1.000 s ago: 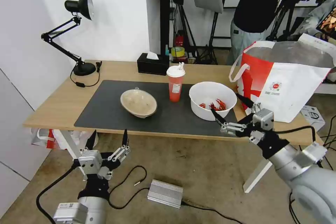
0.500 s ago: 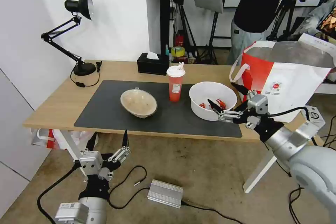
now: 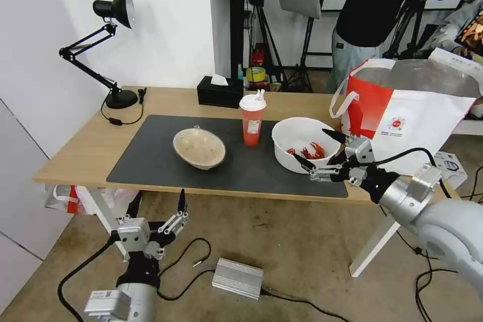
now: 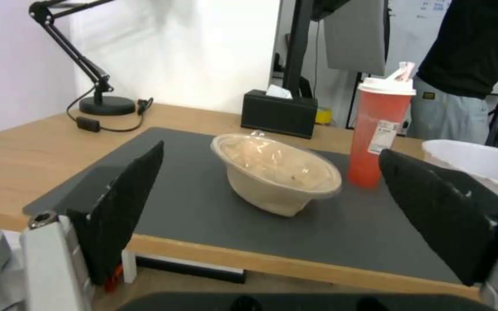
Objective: Pick up the trash from the table and place it into the takeout bag.
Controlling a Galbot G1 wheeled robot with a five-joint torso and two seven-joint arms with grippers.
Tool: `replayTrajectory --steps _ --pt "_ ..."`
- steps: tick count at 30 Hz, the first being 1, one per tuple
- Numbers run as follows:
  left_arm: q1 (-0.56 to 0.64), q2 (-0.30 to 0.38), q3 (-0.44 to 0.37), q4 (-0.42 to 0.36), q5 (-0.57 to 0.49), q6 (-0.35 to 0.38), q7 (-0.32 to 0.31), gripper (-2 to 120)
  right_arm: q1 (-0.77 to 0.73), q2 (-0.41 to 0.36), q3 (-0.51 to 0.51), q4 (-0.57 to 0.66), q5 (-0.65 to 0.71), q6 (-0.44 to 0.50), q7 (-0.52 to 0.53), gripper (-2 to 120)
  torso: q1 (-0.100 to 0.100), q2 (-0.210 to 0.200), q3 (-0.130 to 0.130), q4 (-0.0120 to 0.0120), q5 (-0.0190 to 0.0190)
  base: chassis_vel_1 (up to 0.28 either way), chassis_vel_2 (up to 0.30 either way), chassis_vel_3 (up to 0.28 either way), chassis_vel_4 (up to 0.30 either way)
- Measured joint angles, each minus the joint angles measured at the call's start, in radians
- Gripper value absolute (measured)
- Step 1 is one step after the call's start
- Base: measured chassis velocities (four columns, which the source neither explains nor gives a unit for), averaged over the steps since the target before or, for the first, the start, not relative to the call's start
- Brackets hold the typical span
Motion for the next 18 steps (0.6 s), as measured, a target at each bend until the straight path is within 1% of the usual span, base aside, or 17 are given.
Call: replayTrajectory --steps 5,9,15,18 --pt "0.002 0.000 -0.001 -0.001 0.000 0.000 0.000 100 0.067 -0.016 -0.048 -0.025 0.017 -0.032 -0.021 100 0.000 0.000 0.000 0.0000 0.0000 0.000 0.000 0.000 0.000" --pt "0.004 0.000 -0.002 -0.003 0.000 0.000 0.000 100 0.143 -0.033 -0.110 -0.056 0.017 -0.056 -0.039 100 0.000 0.000 0.000 0.0000 0.0000 0.000 0.000 0.000 0.000" --pt "0.002 0.003 -0.004 -0.004 -0.002 0.000 0.000 100 0.199 -0.040 -0.150 -0.082 0.028 -0.077 -0.070 100 0.000 0.000 0.000 0.0000 0.0000 0.000 0.000 0.000 0.000" --pt "0.001 0.003 -0.004 -0.004 -0.002 0.000 0.000 100 0.245 -0.050 -0.186 -0.104 0.034 -0.086 -0.085 100 0.000 0.000 0.000 0.0000 0.0000 0.000 0.000 0.000 0.000"
